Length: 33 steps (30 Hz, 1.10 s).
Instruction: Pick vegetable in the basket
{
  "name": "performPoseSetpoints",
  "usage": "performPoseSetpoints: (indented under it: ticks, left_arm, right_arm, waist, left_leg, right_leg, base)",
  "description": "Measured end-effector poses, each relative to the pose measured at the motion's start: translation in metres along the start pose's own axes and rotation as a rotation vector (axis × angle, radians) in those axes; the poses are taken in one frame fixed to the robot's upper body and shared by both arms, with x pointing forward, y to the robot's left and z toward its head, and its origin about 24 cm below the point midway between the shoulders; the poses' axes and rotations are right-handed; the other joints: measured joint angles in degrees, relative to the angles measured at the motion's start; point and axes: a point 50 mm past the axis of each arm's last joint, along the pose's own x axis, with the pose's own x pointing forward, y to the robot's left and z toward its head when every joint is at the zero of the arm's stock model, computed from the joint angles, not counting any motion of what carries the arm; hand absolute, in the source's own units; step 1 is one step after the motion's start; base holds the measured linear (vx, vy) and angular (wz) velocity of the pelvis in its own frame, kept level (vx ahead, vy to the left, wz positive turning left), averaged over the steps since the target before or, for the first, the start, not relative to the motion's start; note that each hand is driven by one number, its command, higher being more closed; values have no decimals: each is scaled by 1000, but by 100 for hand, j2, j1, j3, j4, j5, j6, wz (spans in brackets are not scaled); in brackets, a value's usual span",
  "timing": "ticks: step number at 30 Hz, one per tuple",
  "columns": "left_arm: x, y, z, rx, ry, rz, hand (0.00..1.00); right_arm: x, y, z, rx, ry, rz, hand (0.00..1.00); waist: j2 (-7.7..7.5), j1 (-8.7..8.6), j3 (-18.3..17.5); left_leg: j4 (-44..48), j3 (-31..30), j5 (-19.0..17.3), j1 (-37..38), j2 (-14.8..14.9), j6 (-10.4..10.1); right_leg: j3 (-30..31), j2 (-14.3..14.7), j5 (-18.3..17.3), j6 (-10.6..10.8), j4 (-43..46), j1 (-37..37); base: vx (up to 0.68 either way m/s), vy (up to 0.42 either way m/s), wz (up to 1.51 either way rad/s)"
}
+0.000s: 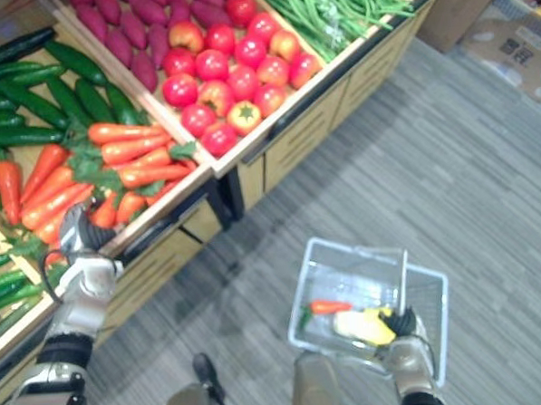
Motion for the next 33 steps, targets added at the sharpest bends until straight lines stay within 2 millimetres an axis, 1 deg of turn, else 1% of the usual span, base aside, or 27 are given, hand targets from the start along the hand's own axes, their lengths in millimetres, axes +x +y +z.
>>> performPoseSetpoints:
  ticks: [4,8,11,15,17,20,24,29,30,33]
  left_arm:
    - [-14,1,5,-88,-6,28,100]
    - [-25,1,12,-187,-7,42,100]
    - [-33,0,15,-220,-9,42,100]
    - [-45,-2,21,-275,-7,49,100]
    - [-46,-1,24,-292,-9,55,100]
    - [-48,1,29,-315,-20,69,100]
    - [-48,1,28,-316,-17,71,100]
    - [-45,6,23,-303,8,94,100]
    - [-44,6,22,-300,13,98,0]
    - [-40,11,18,-284,37,128,0]
  right_arm:
    - [-1,2,-1,6,5,4,100]
    - [-3,7,-2,18,11,11,100]
    - [-4,8,-2,24,13,13,100]
    - [-6,12,-2,33,17,23,100]
    - [-7,13,-3,34,20,26,100]
    - [-8,12,-5,35,18,23,100]
    - [-9,11,-5,35,15,21,100]
    - [-10,12,-6,35,17,21,100]
    - [-10,12,-6,35,16,21,100]
    - [-10,12,-6,34,16,21,100]
  waist:
    - [0,-6,0]
    - [7,75,-4]
    - [11,79,-7]
    - [9,129,-8]
    - [9,156,-9]
    - [12,242,-11]
    - [9,241,-18]
    - [6,262,-42]
    - [5,271,-46]
    - [10,306,-69]
  left_leg:
    - [3,-45,-1,10,-3,-1]
    - [19,-70,-1,11,7,0]
    - [29,-125,-2,12,13,-1]
    - [19,-144,-3,10,19,-4]
    - [23,-147,-3,10,35,-4]
    - [42,-146,2,-6,60,-6]
    - [54,-141,5,-26,55,-7]
    - [83,-148,6,-73,55,-7]
    - [86,-148,6,-73,55,-7]
    - [86,-148,7,-76,56,-5]
  right_leg:
    - [-57,-14,0,0,11,43]
    - [-67,-12,0,0,53,45]
    - [-55,-5,-1,0,118,47]
    - [-22,7,0,1,125,39]
    - [-9,26,0,1,125,38]
    - [37,61,7,12,125,10]
    - [66,60,17,27,126,-14]
    - [76,58,20,27,126,-46]
    - [83,58,21,27,126,-47]
    - [93,62,55,-5,123,-58]
  base:
    - [-18,-8,6]
    - [-25,-8,2]
    - [-46,-8,6]
    - [-66,-13,0]
    - [-48,-19,-4]
    - [-52,-28,-5]
    - [-16,-7,-2]
    - [0,0,0]
    - [0,0,0]
    - [0,0,0]
